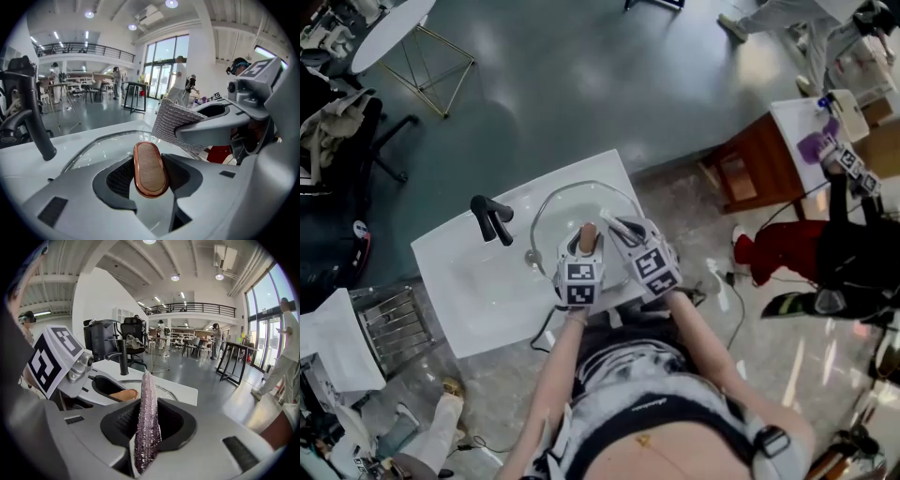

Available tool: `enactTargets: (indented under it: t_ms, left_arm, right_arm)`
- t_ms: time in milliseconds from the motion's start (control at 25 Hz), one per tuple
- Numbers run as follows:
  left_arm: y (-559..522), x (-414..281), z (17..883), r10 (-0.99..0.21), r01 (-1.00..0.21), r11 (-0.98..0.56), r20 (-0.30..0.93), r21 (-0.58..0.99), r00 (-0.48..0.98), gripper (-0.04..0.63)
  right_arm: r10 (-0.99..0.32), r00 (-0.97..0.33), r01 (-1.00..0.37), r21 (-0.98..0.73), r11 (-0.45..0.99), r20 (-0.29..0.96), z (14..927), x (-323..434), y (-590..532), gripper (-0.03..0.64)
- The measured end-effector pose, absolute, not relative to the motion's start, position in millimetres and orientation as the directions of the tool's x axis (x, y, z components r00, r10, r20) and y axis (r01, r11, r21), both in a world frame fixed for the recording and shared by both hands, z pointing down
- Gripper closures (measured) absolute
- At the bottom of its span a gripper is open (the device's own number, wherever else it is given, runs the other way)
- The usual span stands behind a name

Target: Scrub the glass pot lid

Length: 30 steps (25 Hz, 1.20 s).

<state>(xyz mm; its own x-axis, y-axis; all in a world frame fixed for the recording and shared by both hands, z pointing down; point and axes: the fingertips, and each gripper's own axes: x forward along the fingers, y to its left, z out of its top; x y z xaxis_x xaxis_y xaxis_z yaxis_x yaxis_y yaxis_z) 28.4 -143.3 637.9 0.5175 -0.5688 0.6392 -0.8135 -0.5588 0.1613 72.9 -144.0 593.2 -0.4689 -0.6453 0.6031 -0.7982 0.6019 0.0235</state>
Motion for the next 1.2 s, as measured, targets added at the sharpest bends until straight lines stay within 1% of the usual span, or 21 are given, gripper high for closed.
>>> enactTargets:
  t_ms: [120, 240, 480, 640, 760, 960, 1200]
  left_arm:
    - [-143, 30, 639, -0.536, -0.803, -0.565, 0.655, 0.19, 0.532, 0.41]
    - [-143, 29, 640, -0.533, -0.802, -0.565, 0.658, 0.191, 0.532, 0.41]
    - [-143, 30, 640, -0.528, -0.801, -0.566, 0.661, 0.194, 0.533, 0.41]
    - [-142, 30, 640, -0.525, -0.8, -0.567, 0.662, 0.197, 0.535, 0.408]
    - [-143, 30, 640, -0.524, -0.801, -0.565, 0.662, 0.2, 0.535, 0.408]
    - [-142, 30, 641, -0.527, -0.802, -0.565, 0.665, 0.192, 0.53, 0.408]
    - [-143, 30, 641, -0.53, -0.806, -0.563, 0.667, 0.185, 0.523, 0.408]
  right_arm:
    - [-0.606, -0.492, -0.758, 0.033, 0.651, 0.625, 602, 65, -139, 0.534]
    - [-0.575, -0.506, -0.722, 0.049, 0.69, 0.644, 612, 55, -132, 0.532]
    - [-0.584, -0.463, -0.725, 0.093, 0.682, 0.667, 622, 60, -136, 0.529]
    - [-0.576, -0.465, -0.744, 0.056, 0.666, 0.672, 629, 63, -142, 0.528]
    - [-0.574, -0.455, -0.738, 0.073, 0.671, 0.681, 633, 64, -150, 0.526]
    - [-0.563, -0.47, -0.748, 0.032, 0.663, 0.679, 635, 66, -164, 0.526]
    - [-0.543, -0.479, -0.723, 0.041, 0.69, 0.689, 638, 62, -176, 0.526]
